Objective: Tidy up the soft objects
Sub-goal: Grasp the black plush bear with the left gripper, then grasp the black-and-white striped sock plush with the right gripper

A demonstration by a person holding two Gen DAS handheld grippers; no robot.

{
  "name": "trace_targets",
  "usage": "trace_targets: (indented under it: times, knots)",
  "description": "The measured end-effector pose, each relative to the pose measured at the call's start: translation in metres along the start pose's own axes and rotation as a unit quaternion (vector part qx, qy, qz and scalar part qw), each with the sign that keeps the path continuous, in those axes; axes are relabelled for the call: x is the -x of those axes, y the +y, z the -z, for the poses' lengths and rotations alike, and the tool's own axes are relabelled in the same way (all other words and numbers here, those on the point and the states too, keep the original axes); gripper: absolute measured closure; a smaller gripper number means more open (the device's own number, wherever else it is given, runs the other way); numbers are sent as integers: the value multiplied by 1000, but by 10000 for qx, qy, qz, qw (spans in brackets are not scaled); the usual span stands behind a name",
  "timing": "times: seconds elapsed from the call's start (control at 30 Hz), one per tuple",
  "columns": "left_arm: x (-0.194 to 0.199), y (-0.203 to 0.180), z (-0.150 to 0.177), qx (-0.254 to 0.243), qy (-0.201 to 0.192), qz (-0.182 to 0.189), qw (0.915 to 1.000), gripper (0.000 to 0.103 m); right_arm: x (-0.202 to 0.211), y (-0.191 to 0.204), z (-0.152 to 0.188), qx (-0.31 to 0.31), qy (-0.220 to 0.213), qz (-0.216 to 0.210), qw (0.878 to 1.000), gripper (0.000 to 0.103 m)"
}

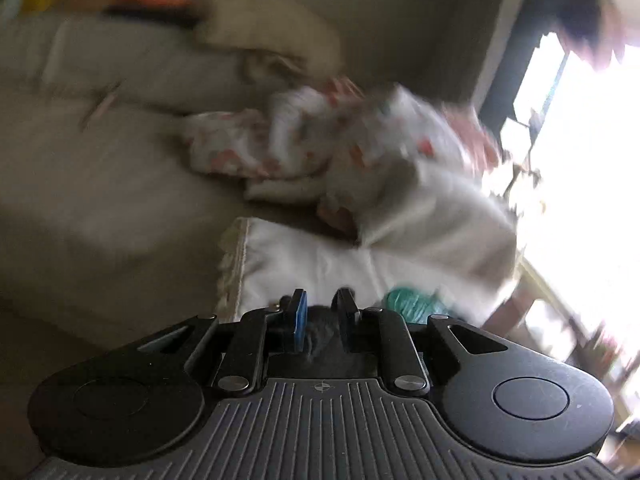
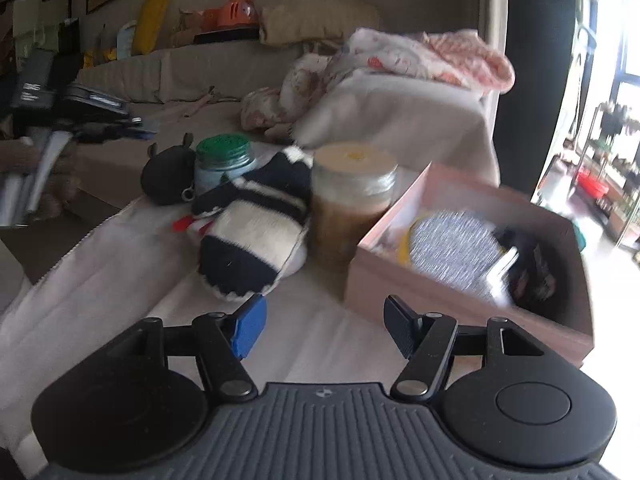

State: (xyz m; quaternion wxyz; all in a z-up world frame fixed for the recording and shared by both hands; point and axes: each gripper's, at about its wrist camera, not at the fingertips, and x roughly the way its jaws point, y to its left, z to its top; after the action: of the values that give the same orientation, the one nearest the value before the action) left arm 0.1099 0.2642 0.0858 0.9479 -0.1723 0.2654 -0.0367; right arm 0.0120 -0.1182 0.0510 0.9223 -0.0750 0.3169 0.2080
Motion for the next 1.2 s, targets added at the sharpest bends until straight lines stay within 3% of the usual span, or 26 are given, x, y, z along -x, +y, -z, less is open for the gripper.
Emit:
trace_targets:
  times: [0.1,0.13,0.2,0.23,0.3,0.47,0.57,0.63,0.77,0.9,0.97,1.0,1.2]
  knots:
    - [-15,-24,19,-1222,371,-281,9914,80,-6,-2,15,-203,170,-77,9996,37]
    - [-12,-33,28,-1490,283,-263,9881,77,-8,-4,20,-251,230,-65,9994,37]
    - [-11,-42,38,-1871,247,-239,9817,49,-15,-8,30,-381,409,-62,9984,37]
    - [-10,-43,40,-1915,323,-132,9809,45,-19,-10,35,-453,499,-88,9977,37]
    - [-11,-47,45,-2069,373,58,9776,43,-20,-11,43,-527,433,-154,9976,31]
    - [-17,-59,55,-2752,299,-327,9604,43,-20,2,48,-376,405,-94,9984,18]
    - [-27,-55,53,-2740,299,-596,9594,38,-23,11,48,-145,463,-30,9988,12]
    - [-33,-52,50,-2669,333,-685,9607,34,-25,11,48,-92,566,-181,9982,0]
    - [-49,-47,42,-2428,602,-611,9663,30,-26,11,47,50,700,-291,9971,0]
    - [-62,-33,38,-2278,822,-562,9686,29,-33,11,33,172,1137,-361,9927,0]
    - [-61,-26,37,-2113,825,-439,9729,31,-38,10,21,122,1370,-459,9894,10]
    - [-59,-24,36,-2048,815,-369,9747,32,-37,9,14,6,1328,-505,9899,14]
    - [-41,-33,49,-2031,681,-416,9759,34,-44,29,-40,-483,455,-376,9971,14]
